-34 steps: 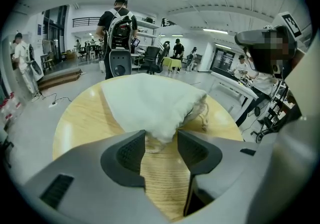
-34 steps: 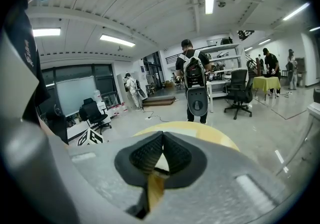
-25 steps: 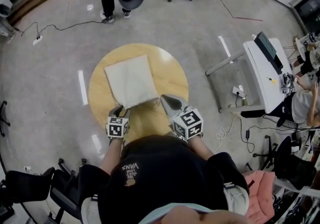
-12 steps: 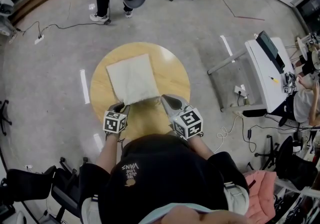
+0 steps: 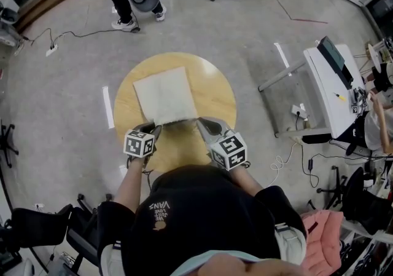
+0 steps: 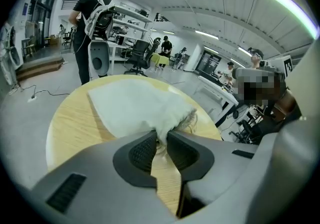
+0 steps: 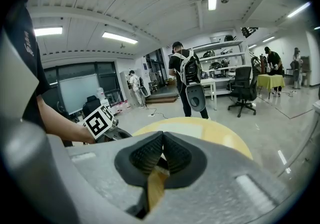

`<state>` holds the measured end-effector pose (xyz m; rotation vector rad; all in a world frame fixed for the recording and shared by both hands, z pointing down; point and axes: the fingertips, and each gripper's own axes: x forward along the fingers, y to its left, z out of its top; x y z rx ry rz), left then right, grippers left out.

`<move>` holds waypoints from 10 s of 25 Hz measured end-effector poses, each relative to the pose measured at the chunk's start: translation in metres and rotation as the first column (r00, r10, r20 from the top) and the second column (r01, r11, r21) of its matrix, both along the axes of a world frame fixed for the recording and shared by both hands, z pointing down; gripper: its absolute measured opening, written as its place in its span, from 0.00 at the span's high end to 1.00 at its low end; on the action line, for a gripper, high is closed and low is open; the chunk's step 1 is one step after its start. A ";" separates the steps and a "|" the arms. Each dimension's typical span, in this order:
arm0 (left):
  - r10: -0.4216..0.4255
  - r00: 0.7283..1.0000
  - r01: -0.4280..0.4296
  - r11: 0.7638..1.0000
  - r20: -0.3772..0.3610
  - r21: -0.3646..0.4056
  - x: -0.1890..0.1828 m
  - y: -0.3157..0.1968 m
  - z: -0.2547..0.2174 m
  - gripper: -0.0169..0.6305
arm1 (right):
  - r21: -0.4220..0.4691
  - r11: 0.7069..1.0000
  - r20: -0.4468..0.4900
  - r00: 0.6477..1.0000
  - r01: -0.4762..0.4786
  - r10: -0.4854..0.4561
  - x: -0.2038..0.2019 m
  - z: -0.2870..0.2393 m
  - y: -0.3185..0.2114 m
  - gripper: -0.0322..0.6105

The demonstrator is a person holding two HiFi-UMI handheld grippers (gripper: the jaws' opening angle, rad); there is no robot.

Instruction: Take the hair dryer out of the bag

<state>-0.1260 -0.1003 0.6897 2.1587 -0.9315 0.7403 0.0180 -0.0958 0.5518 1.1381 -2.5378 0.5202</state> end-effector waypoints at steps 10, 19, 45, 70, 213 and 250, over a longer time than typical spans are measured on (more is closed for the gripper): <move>-0.003 1.000 0.003 0.999 0.010 -0.043 0.000 -0.013 -0.012 0.86 | -0.020 0.992 -0.069 0.990 0.126 -0.127 -0.021 0.033 0.004 0.95; -0.014 1.000 0.014 0.998 0.004 -0.069 0.005 -0.021 -0.020 0.86 | -0.039 0.968 -0.112 0.962 0.246 -0.249 -0.042 0.062 0.003 0.95; 0.001 0.995 0.007 0.997 0.099 -0.074 0.016 -0.041 -0.039 0.86 | 0.004 0.894 -0.249 0.866 0.449 -0.434 -0.077 0.108 -0.011 0.95; 0.019 0.988 -0.005 0.996 0.155 -0.091 0.024 -0.049 -0.038 0.86 | 0.017 0.821 -0.409 0.753 0.571 -0.516 -0.074 0.124 -0.033 0.69; 0.001 0.974 -0.010 0.999 0.228 0.042 0.003 -0.087 -0.007 0.88 | -0.585 0.261 -0.226 0.155 0.768 -0.962 -0.073 0.145 0.055 0.41; -0.132 0.964 0.127 0.991 0.229 0.035 -0.028 -0.117 0.002 0.88 | -0.536 0.218 -0.148 0.163 0.815 -0.975 -0.063 0.109 0.106 0.41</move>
